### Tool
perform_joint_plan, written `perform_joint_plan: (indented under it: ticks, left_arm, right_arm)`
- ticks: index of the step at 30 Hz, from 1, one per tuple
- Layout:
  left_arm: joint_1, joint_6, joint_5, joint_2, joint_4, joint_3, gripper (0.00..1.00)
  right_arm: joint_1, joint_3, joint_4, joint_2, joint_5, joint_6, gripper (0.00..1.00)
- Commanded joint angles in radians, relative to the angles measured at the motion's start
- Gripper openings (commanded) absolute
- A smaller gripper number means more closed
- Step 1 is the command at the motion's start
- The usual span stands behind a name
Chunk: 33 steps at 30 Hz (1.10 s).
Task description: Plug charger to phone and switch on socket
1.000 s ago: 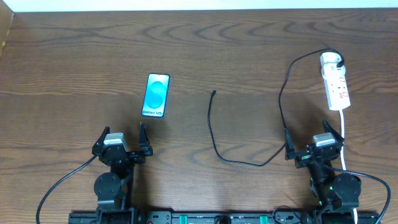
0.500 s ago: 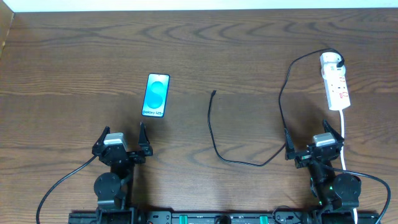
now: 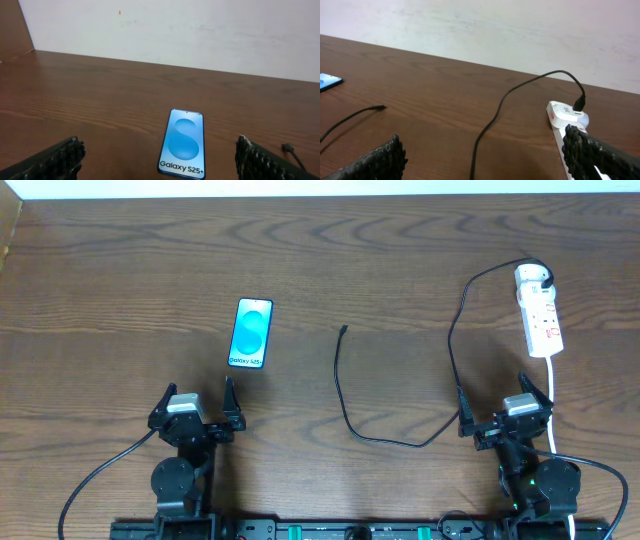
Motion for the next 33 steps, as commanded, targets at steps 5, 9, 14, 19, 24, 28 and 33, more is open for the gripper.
perform_joint_plan:
  ticks: [5,9,14,19,24,28,33]
  left_arm:
    - [-0.005,0.018,-0.016,-0.005,-0.046,-0.008,0.98]
    - [-0.005,0.018,-0.016,-0.005,-0.046,-0.008,0.98]
    - [-0.005,0.017,-0.016,-0.005,-0.046,-0.008,0.98]
    - [-0.005,0.017,-0.009,-0.005,-0.045,-0.008,0.98]
    - [-0.005,0.017,0.014,-0.005,-0.045,0.003,0.98]
    - [-0.005,0.017,0.014,-0.005,-0.045,0.020,0.98]
    - [-0.005,0.017,0.022,0.000,-0.045,0.022,0.98]
  right_arm:
    - [0.015,-0.005,0.000,-0.006,0.004,-0.011,0.99]
    - [0.015,-0.005,0.000,-0.006,0.004,-0.011,0.99]
    - [0.015,-0.005,0.000,-0.006,0.004,-0.011,0.99]
    - [0.015,-0.005,0.000,-0.006,0.004,-0.011,0.99]
    - [0.015,-0.005,0.000,-0.006,0.004,-0.011,0.99]
    - [0.015,-0.005,0.000,-0.006,0.004,-0.011,0.99]
    - [0.015,-0.005,0.000,-0.006,0.004,-0.011,0.99]
